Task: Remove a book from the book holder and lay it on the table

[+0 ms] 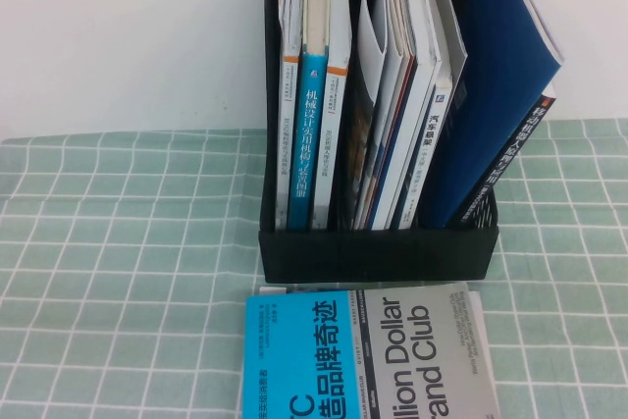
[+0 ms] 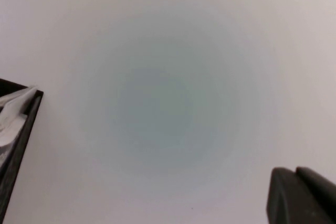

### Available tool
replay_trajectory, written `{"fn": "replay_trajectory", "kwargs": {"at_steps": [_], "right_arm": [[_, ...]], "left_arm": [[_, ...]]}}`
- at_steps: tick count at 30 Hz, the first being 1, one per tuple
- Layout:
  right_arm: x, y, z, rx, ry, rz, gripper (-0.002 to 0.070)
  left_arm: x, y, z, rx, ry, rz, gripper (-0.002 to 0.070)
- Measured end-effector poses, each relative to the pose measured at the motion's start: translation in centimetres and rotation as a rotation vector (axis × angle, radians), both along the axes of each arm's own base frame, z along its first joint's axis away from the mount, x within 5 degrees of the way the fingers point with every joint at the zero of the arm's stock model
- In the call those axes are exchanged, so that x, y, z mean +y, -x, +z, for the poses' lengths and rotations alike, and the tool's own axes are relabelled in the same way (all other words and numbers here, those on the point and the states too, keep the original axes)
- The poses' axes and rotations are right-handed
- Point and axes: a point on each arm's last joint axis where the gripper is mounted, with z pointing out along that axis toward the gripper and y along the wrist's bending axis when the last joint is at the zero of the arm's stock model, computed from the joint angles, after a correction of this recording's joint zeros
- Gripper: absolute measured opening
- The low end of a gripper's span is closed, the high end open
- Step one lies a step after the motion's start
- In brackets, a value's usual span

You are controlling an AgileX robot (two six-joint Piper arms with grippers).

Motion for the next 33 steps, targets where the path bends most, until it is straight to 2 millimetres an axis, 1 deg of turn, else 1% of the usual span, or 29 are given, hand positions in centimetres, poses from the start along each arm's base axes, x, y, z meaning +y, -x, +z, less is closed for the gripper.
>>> {"fn": "replay_trajectory", "kwargs": {"at_steps": [2,4,6,9,11,14,17,19,20,23,25,27,30,33], "right_arm": [[0.0,0.4,1.3,0.030,-0.004,-0.008,-0.0002],[0.0,1.0,2.8,0.050,-0.009,-0.015,-0.0002],[0.0,1.3,4.4,0.081,-0.015,-0.021,-0.0002],[-0.1,1.0,6.1,0.156,0.001,-0.035,-0.0002],[-0.2,0.4,6.9,0.196,0.005,-0.038,-0.0002],[-0.4,-1.2,7.9,0.253,-0.013,-0.030,-0.0002],[-0.6,-3.1,7.9,0.297,-0.047,-0.014,-0.0002],[-0.7,-4.5,7.9,0.299,-0.064,-0.004,-0.0002],[-0.7,-5.0,8.0,0.283,-0.063,0.004,-0.0002],[-0.5,-6.4,8.3,0.239,-0.045,0.035,-0.0002],[-0.1,-7.2,8.5,0.216,-0.032,0.071,-0.0002],[0.3,-7.8,8.4,0.216,-0.029,0.109,-0.0002],[1.0,-8.8,8.0,0.237,-0.022,0.169,-0.0002],[1.7,-9.7,7.7,0.247,0.001,0.214,-0.0002]], "left_arm": [[0.0,0.6,1.9,0.053,-0.024,0.005,-0.0003],[0.0,0.6,3.1,0.135,-0.049,0.007,-0.0002],[0.0,0.2,3.6,0.173,-0.058,0.008,-0.0003],[-0.1,-0.9,4.0,0.227,-0.021,-0.010,-0.0003],[-0.4,-1.8,4.6,0.274,-0.015,-0.040,-0.0003],[-1.3,-3.4,6.5,0.310,-0.030,-0.127,-0.0002],[-2.3,-5.6,8.9,0.309,-0.058,-0.228,-0.0003],[-3.1,-7.5,10.6,0.295,-0.082,-0.306,-0.0003],[-3.6,-8.5,11.2,0.297,-0.107,-0.343,-0.0003],[-5.4,-11.3,13.3,0.291,-0.073,-0.493,-0.0003],[-6.9,-13.2,14.3,0.299,-0.061,-0.578,-0.0002],[-8.4,-14.7,14.9,0.302,-0.065,-0.638,-0.0003],[-11.9,-16.8,14.9,0.307,-0.094,-0.717,-0.0003],[-16.0,-18.3,14.5,0.299,-0.130,-0.769,-0.0003]]}}
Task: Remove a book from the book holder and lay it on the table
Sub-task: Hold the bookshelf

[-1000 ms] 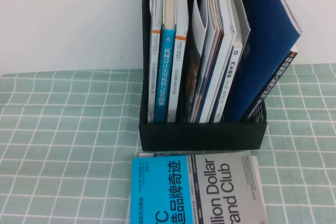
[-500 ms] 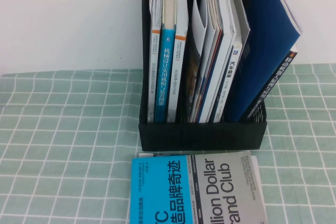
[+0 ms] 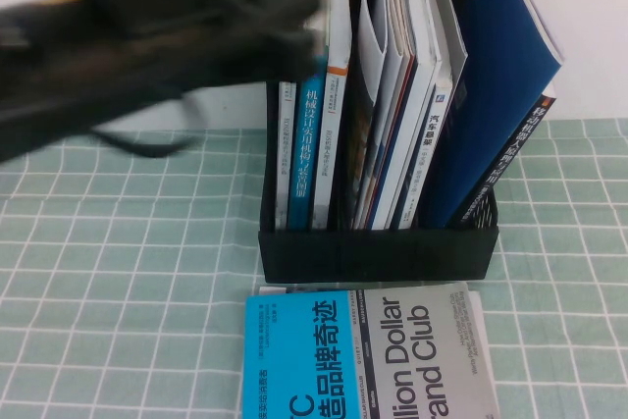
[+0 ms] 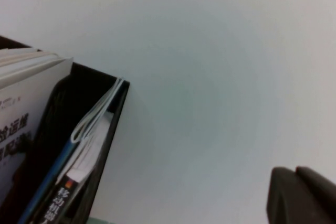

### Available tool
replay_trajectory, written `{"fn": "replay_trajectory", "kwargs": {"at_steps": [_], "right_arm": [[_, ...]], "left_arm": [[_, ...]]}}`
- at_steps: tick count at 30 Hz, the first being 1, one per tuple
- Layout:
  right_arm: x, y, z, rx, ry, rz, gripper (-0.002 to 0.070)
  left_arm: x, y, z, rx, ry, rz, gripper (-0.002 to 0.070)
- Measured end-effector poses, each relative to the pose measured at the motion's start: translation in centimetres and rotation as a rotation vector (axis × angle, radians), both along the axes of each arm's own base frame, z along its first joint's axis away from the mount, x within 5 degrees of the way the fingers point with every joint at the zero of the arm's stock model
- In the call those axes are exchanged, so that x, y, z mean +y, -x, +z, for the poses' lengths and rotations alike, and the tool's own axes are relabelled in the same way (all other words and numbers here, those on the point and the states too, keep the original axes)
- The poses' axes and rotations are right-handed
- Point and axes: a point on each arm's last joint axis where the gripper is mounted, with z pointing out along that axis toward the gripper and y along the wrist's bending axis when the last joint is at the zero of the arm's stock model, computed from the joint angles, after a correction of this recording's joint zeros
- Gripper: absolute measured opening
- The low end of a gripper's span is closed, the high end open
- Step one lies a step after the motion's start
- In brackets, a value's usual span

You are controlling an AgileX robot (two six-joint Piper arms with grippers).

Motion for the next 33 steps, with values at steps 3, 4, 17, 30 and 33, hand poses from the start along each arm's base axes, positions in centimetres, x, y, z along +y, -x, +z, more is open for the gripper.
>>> {"fn": "replay_trajectory", "kwargs": {"at_steps": [3,4,17,30,33], "right_arm": [[0.3,-0.7,-0.3,0.016,-0.009,0.023,-0.0002],[0.4,-0.9,-0.5,0.024,-0.015,0.023,-0.0002],[0.4,-0.8,-3.9,0.135,-0.093,0.027,-0.0002],[1.1,-0.9,-5.8,0.127,-0.100,0.099,-0.0002],[1.5,-1.4,-6.0,0.108,-0.094,0.146,-0.0002]], "left_arm": [[-4.1,-1.3,-1.2,0.018,-0.009,-0.039,-0.0003],[-5.5,-1.7,-1.7,0.035,-0.010,-0.054,-0.0003],[-18.5,-6.1,-3.9,0.178,-0.013,-0.248,-0.0003],[-20.7,-10.9,-6.0,0.356,-0.403,0.027,-0.0003],[-20.2,-11.1,-5.9,0.391,-0.461,0.073,-0.0003]]}}
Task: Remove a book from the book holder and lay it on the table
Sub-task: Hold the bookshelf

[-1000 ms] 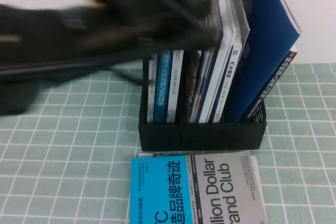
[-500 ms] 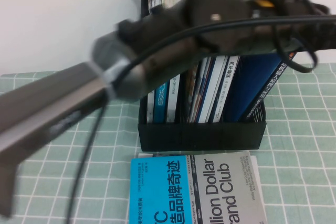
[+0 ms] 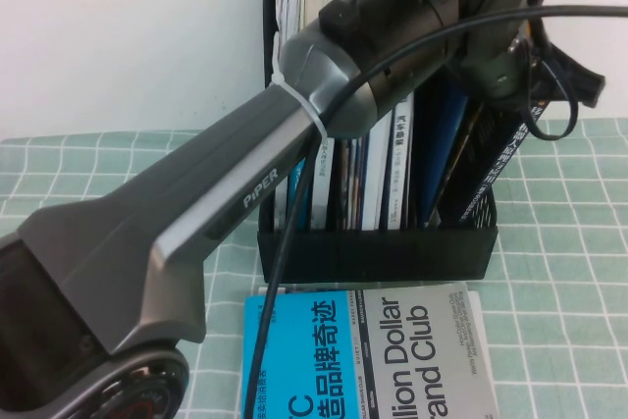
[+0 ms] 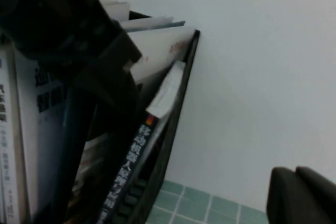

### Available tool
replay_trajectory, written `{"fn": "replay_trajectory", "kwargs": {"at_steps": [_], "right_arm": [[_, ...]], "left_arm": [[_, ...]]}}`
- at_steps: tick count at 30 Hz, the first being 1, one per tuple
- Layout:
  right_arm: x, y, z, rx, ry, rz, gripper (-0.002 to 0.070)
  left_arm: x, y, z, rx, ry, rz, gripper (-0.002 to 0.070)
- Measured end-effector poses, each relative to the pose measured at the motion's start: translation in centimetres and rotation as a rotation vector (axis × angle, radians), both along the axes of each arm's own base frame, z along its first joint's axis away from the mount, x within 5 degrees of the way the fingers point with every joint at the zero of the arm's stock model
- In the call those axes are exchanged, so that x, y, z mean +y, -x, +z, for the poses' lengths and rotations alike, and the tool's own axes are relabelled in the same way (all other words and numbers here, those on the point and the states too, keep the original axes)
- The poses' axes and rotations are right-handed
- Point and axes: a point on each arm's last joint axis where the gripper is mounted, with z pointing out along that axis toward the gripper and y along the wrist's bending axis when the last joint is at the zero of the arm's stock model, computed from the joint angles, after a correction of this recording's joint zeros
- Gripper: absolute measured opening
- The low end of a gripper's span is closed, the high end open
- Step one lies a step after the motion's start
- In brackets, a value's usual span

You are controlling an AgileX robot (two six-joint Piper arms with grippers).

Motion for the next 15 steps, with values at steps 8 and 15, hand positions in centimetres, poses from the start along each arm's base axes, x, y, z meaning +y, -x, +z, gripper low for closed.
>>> {"fn": "replay_trajectory", "kwargs": {"at_steps": [8,15], "right_arm": [[1.9,-2.6,-0.9,-0.109,-0.036,0.190,0.0027],[2.6,-5.3,-3.3,-0.122,-0.108,0.257,0.0260]], "left_arm": [[0.8,0.1,0.6,0.029,-0.045,0.065,-0.0003],[1.2,0.2,0.5,0.052,-0.072,0.097,-0.0002]]}}
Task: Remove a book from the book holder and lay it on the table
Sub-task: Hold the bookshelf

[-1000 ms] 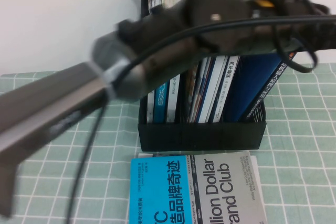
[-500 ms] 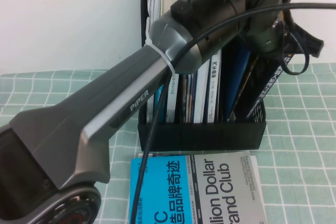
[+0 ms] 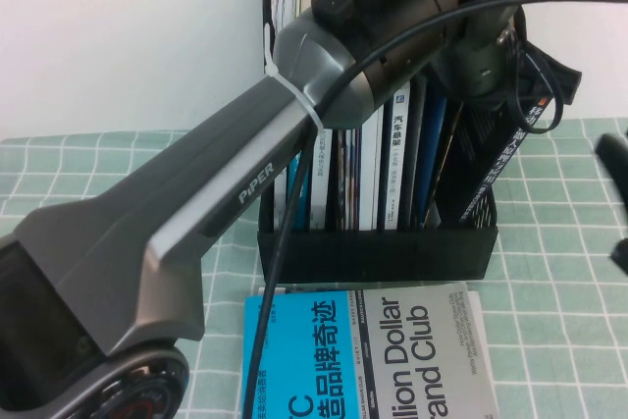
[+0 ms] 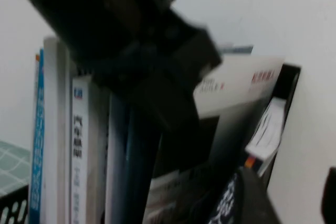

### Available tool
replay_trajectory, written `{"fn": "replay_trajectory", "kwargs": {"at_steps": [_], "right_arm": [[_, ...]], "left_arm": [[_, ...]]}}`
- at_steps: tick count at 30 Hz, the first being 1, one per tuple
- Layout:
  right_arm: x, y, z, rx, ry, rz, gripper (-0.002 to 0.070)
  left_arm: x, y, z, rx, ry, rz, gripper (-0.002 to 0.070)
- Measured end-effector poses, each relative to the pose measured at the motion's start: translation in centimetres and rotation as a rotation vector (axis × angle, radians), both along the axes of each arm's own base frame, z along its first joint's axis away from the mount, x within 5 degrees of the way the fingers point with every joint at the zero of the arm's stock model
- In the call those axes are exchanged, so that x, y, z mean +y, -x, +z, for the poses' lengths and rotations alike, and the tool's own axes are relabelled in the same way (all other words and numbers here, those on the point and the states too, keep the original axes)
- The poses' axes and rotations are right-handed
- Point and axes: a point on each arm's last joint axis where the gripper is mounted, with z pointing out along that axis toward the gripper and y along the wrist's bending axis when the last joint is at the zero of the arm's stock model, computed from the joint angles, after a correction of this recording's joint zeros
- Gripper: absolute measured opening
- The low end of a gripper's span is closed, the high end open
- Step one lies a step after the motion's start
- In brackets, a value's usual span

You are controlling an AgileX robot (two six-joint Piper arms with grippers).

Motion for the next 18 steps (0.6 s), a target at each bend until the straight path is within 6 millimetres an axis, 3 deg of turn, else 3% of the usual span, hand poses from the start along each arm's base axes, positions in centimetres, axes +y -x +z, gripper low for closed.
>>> {"fn": "replay_trajectory", "kwargs": {"at_steps": [2,5,13,18], "right_arm": [[0.1,-0.9,-1.1,0.028,0.001,0.007,0.0321],[0.3,-2.6,-2.7,0.093,0.007,0.008,0.0357],[1.7,-6.5,-4.9,0.175,-0.021,0.032,0.0373],[3.5,-7.5,-5.2,0.192,-0.064,0.056,0.0373]], "left_arm": [[0.0,0.0,0.0,0.007,0.008,0.014,-0.0003],[0.0,0.0,0.0,0.012,0.017,0.026,-0.0002],[0.0,0.0,0.0,0.023,0.034,0.051,-0.0003],[0.0,0.0,0.0,0.026,0.041,0.058,-0.0002]]}}
